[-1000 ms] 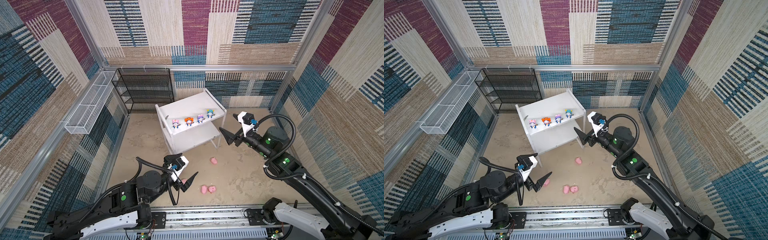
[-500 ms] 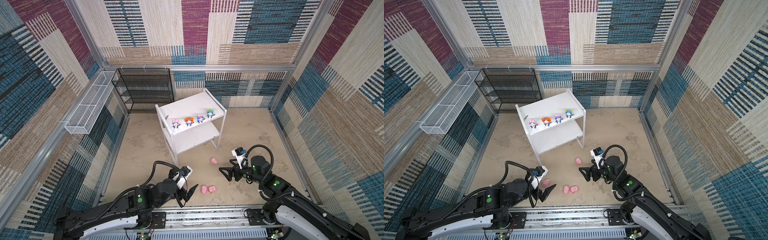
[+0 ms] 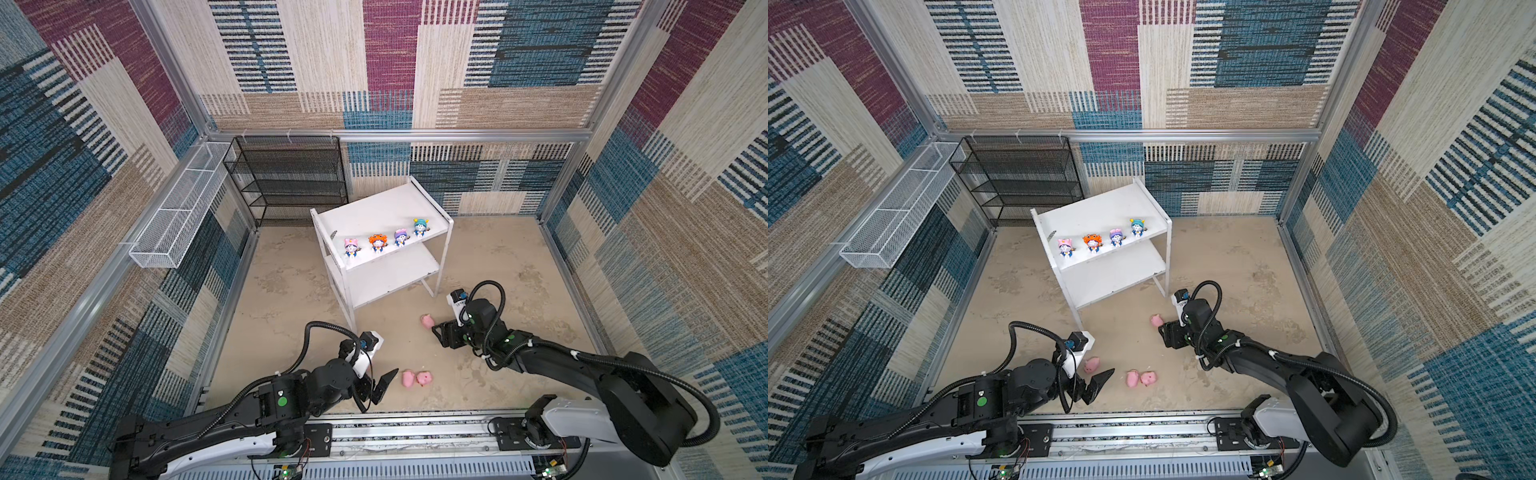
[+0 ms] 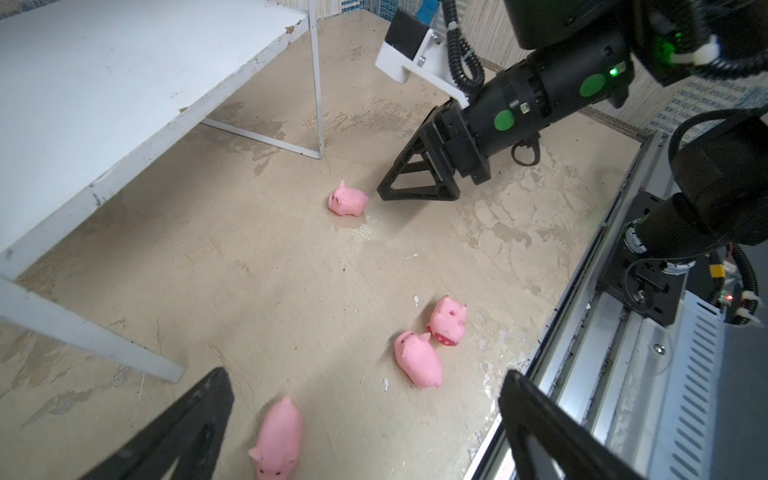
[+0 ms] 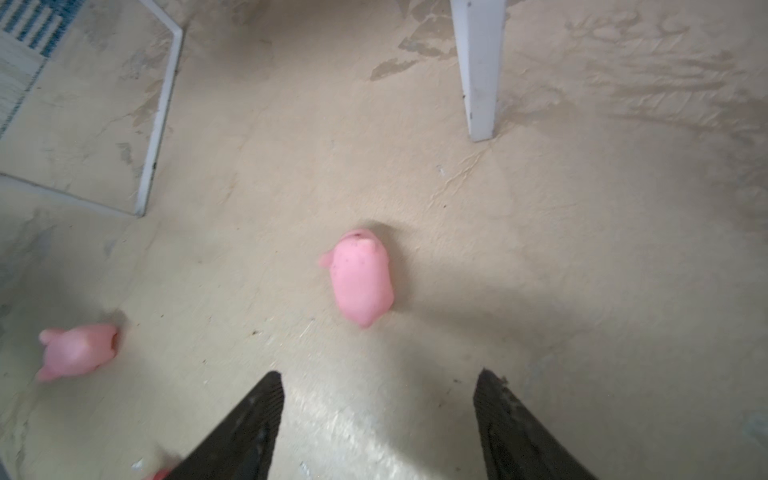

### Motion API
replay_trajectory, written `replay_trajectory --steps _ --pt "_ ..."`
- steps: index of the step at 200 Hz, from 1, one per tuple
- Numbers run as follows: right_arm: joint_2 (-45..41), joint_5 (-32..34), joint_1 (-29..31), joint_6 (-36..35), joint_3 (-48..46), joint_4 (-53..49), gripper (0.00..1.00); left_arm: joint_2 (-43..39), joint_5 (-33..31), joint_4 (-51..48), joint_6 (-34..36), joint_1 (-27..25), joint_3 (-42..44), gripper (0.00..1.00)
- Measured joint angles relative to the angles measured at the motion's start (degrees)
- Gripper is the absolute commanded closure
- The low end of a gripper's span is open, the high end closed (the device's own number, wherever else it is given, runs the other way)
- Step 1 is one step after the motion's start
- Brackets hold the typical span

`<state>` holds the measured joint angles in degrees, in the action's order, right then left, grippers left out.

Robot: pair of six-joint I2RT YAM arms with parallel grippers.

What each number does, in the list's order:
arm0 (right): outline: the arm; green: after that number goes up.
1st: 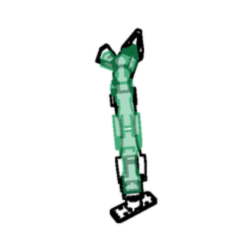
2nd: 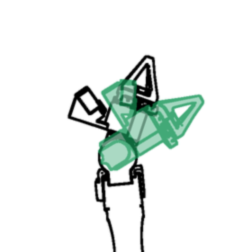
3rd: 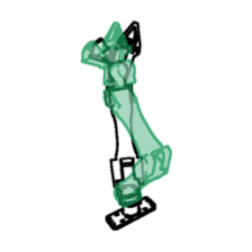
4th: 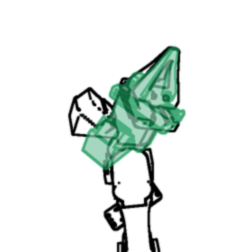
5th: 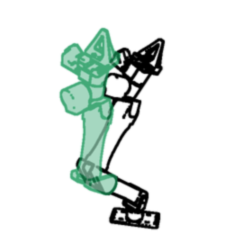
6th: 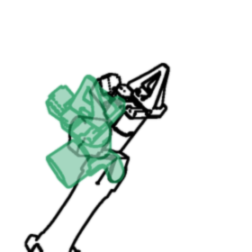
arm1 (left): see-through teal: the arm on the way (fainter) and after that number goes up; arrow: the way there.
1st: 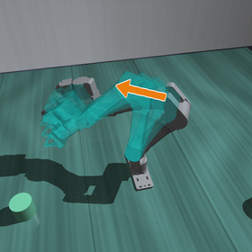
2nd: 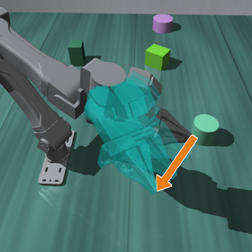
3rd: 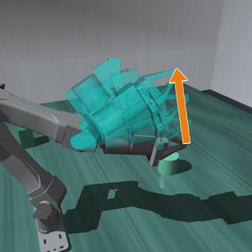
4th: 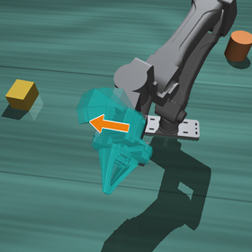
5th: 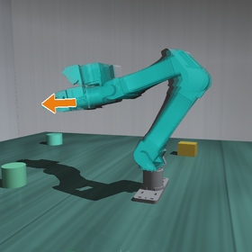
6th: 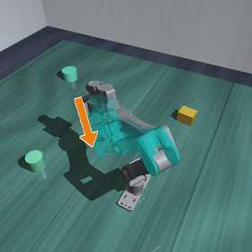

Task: Place and organize the plastic toys onto the shelf
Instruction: 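Move the open right gripper down toward a pink pig on the floor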

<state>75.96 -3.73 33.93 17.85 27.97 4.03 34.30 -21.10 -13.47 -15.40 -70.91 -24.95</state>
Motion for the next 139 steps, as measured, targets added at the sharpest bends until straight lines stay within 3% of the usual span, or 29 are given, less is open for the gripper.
replay_trajectory --steps 73,100,139 --pt "13.2 9.5 -2.0 0.7 7.1 0.9 0.27 -4.2 -1.9 -1.3 0.5 0.0 0.0 0.00" --pt "13.9 6.9 -0.9 -0.9 6.4 4.4 0.27 -4.5 -2.5 -1.4 0.5 0.0 0.0 0.00" --pt "13.3 -0.7 7.3 -4.3 6.5 6.4 0.27 -4.4 -2.5 -1.4 0.6 0.0 0.0 0.00"
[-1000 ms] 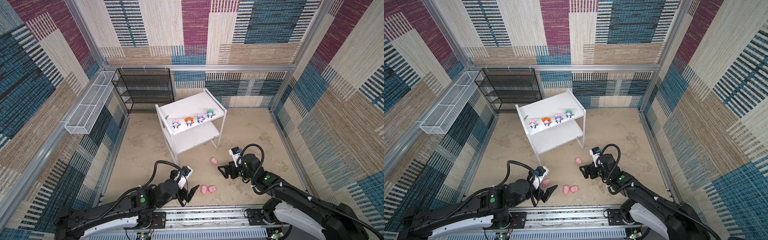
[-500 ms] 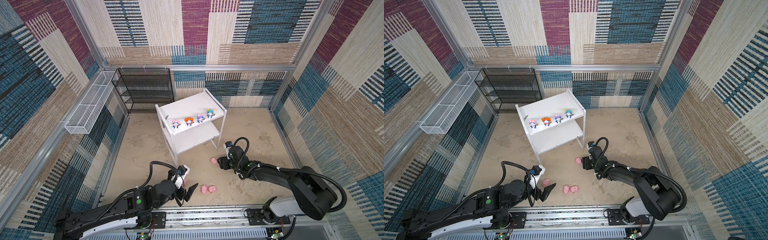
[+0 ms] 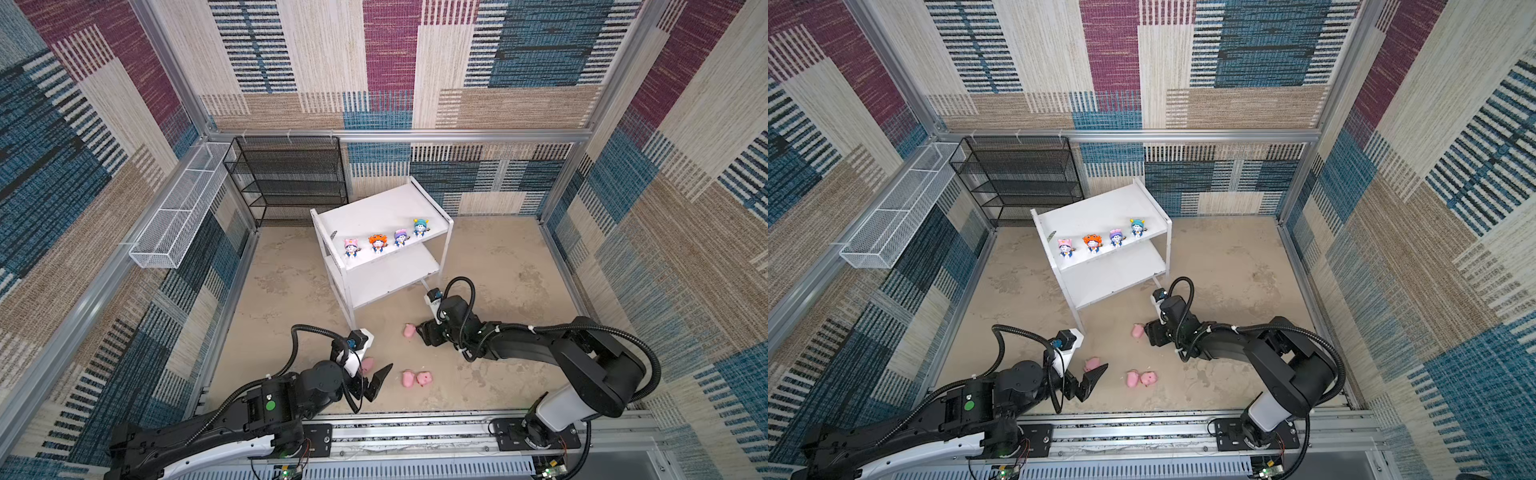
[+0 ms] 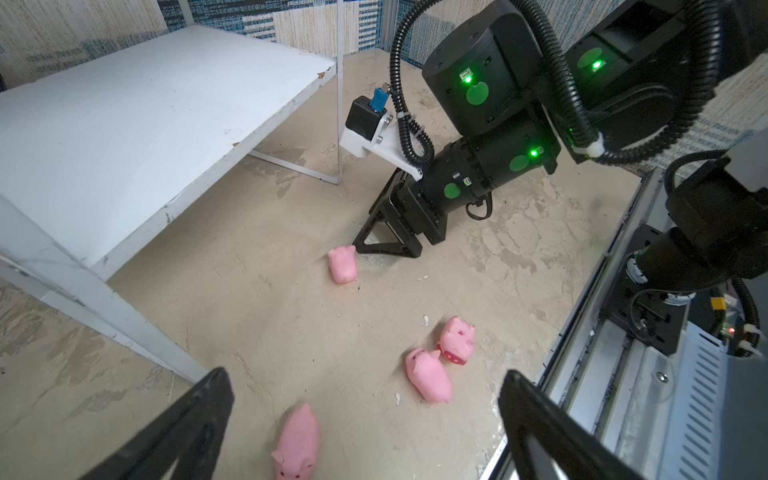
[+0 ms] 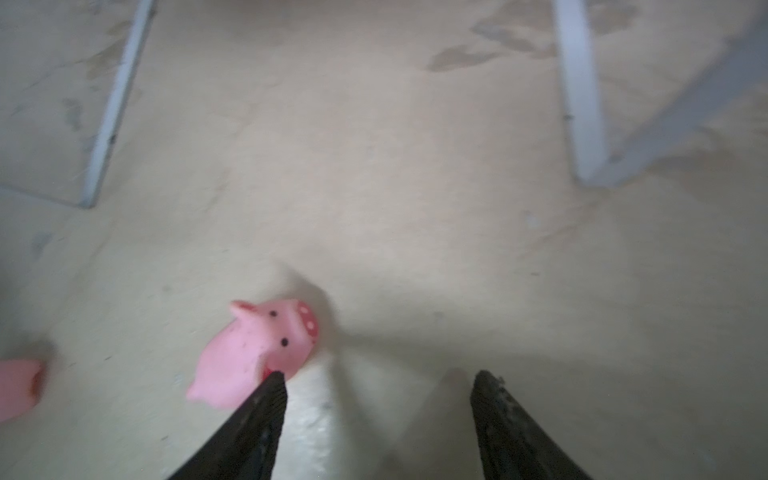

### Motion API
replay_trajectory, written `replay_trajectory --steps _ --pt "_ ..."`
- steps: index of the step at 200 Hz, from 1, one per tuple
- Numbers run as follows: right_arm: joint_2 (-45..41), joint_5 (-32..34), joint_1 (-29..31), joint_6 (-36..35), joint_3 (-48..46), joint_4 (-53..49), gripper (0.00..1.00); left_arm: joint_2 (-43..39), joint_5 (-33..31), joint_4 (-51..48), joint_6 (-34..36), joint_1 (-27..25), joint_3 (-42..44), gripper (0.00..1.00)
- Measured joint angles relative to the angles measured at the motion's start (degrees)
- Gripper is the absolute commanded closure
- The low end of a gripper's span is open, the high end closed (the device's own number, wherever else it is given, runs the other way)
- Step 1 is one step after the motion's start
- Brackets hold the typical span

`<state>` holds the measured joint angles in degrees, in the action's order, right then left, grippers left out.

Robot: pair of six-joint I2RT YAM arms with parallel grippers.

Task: Place and organize the plastic toys onto the shelf
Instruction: 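Move the open right gripper down toward a pink pig on the floor, then lower the right gripper around the pink pig and close on it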

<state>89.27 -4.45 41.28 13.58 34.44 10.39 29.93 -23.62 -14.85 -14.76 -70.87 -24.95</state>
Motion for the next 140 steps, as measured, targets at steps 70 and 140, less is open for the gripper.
replay_trajectory --steps 70,140 --pt "0.3 -1.2 -0.3 -0.6 3.7 0.2 0.27 1.0 0.0 0.0 0.4 0.0 -0.3 0.00" --pt "5.7 -1.6 1.7 -2.3 6.5 -1.5 0.30 -2.0 0.0 -0.7 0.4 0.1 -0.6 0.00"
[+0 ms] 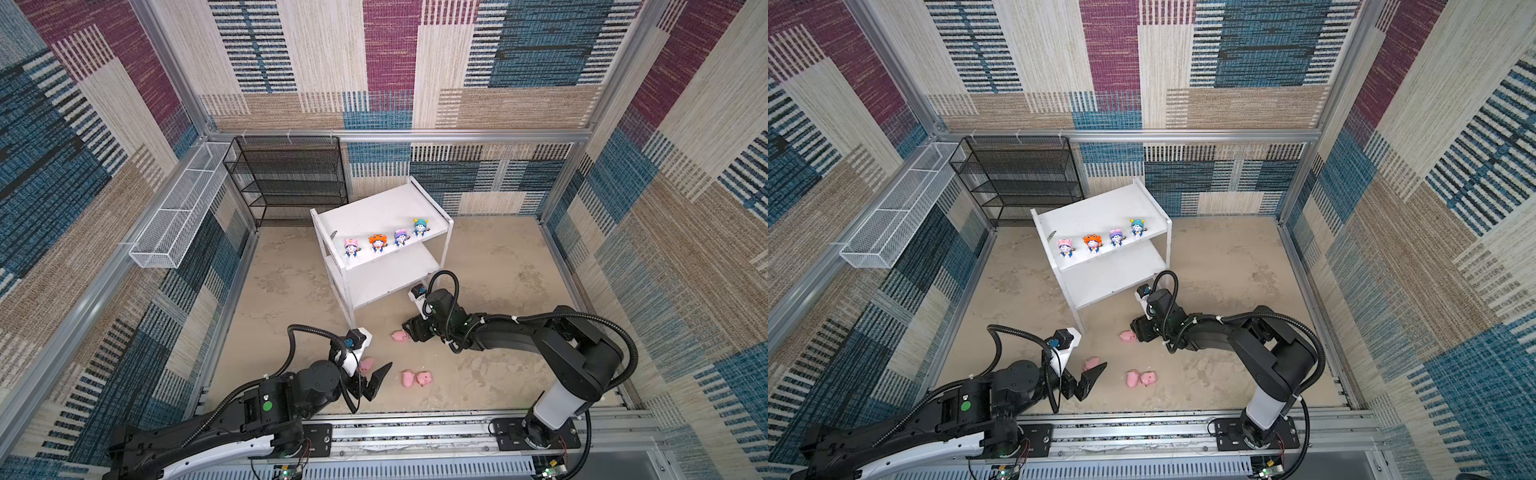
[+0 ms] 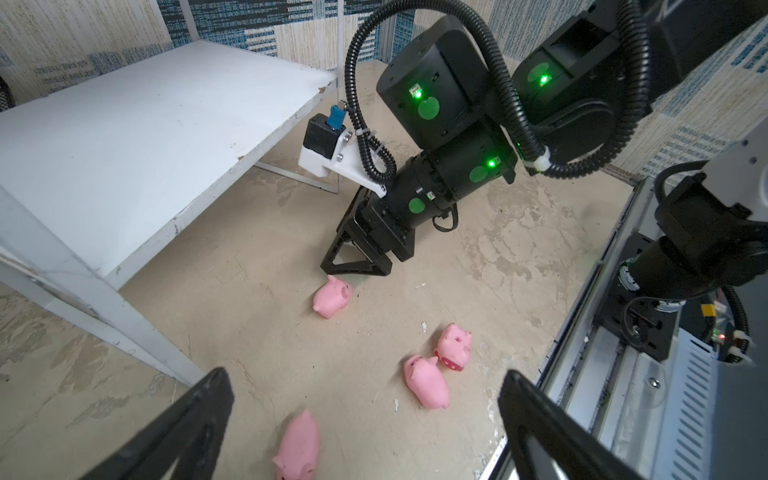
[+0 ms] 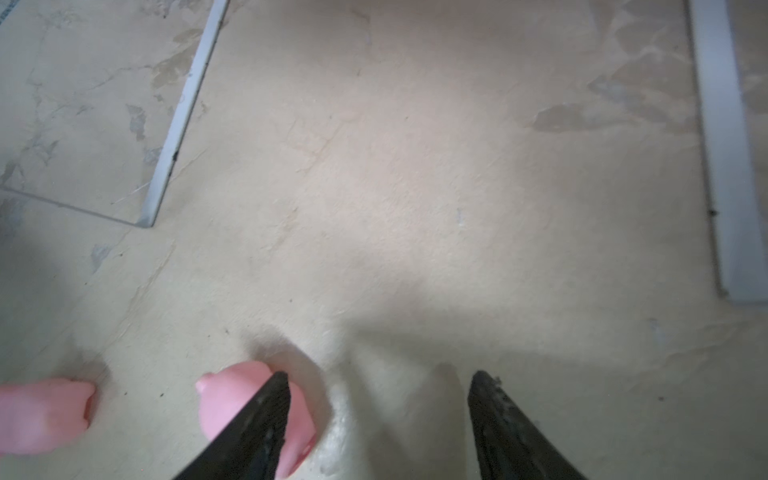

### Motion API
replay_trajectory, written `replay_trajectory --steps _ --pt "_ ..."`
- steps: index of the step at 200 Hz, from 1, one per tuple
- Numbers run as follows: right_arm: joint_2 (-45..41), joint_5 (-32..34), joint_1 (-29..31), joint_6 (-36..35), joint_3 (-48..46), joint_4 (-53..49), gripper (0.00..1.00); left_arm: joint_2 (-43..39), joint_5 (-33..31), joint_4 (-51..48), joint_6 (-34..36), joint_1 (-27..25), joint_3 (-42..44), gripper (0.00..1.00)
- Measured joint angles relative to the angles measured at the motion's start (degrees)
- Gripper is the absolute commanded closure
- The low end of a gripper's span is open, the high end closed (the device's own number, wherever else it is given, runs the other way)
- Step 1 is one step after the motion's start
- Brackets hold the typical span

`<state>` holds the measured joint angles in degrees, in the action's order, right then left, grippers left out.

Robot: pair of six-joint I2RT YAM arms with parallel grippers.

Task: Place and organize the plastic toys onto the shelf
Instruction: 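Lower the right gripper around the pink pig and close on it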

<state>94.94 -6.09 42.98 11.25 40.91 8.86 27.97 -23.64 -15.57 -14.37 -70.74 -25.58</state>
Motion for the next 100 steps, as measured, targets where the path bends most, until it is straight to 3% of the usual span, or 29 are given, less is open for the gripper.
replay_trajectory --steps 64,100 --pt "-8.5 -1.1 1.4 -0.2 -7.0 -1.3 0.30 0.0 0.0 -1.0 0.2 0.0 -0.2 0.00" --pt "-8.8 -5.2 1.7 -3.0 -8.3 -0.5 0.28 0.4 1.0 -2.3 0.2 0.0 -0.5 0.00"
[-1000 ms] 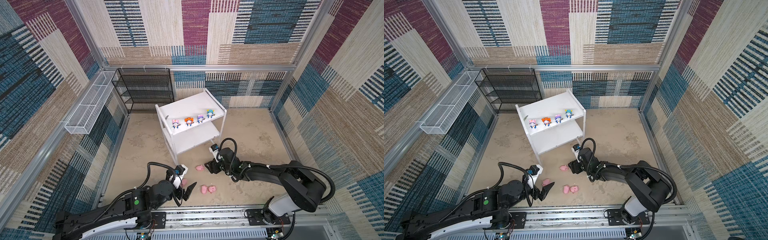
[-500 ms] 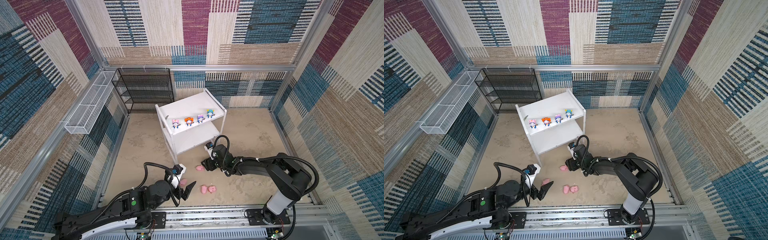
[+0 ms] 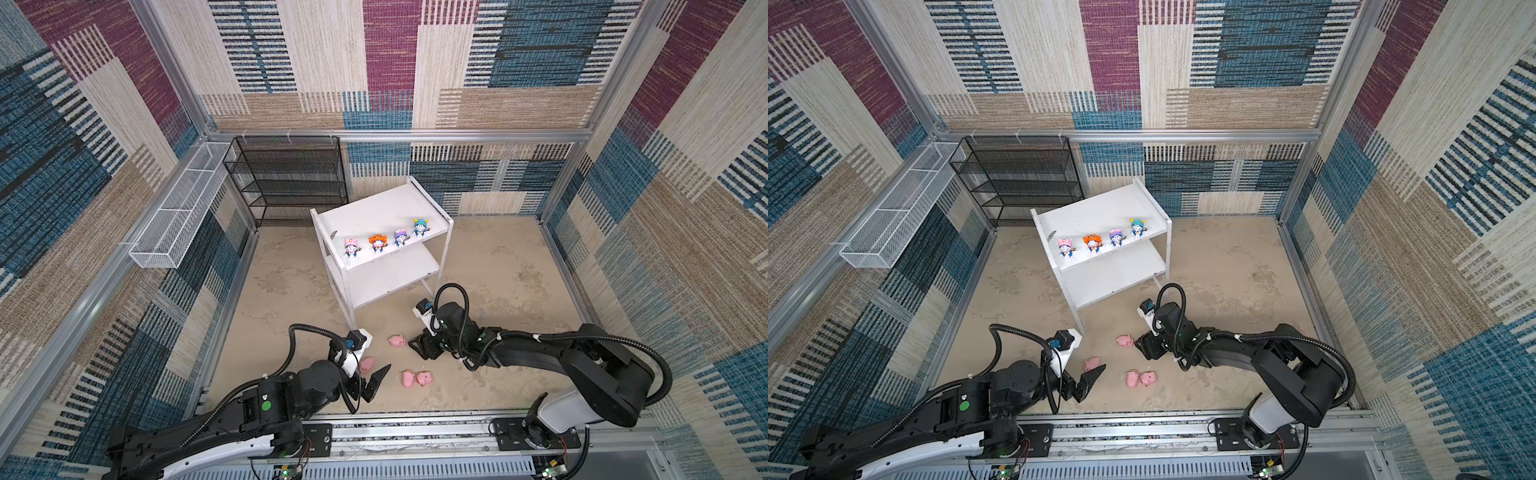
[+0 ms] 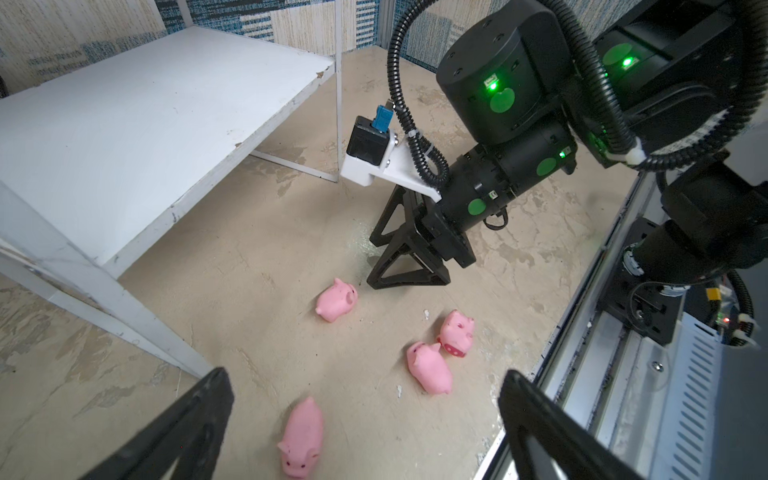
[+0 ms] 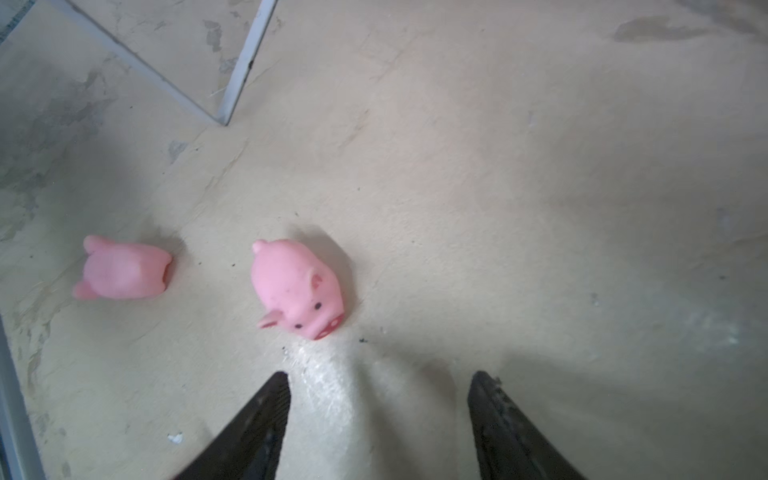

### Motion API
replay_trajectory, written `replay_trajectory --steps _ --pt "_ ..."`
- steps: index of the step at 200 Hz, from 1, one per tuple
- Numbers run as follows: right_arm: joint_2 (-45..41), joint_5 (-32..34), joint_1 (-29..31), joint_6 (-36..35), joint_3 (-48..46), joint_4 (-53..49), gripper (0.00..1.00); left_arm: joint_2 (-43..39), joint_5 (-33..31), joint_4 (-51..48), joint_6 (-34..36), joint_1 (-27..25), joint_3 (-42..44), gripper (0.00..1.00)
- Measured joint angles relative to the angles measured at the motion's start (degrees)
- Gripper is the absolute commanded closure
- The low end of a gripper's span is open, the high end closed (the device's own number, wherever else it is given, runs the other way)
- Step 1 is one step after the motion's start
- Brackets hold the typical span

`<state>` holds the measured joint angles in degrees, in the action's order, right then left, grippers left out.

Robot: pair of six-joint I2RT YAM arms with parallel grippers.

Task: Place and organize the plastic toys onto the shelf
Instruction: 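Lower the right gripper around the pink pig and close on it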

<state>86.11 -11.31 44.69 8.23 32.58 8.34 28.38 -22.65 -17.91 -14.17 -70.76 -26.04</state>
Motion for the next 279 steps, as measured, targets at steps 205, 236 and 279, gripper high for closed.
replay_trajectory --steps 205,236,279 --pt "9.9 -8.7 2.3 -16.0 5.2 6.8 0.63 -0.7 0.6 -7.8 -1.5 0.0 -3.2 0.00" --pt "8.7 -8.5 2.6 -16.6 5.2 6.8 0.67 -0.7 0.5 -8.9 -2.3 0.0 -3.9 0.00" --pt "5.2 -8.0 2.6 -16.6 4.7 6.8 0.71 -1.6 -0.1 -11.0 -2.9 0.0 -5.4 0.00"
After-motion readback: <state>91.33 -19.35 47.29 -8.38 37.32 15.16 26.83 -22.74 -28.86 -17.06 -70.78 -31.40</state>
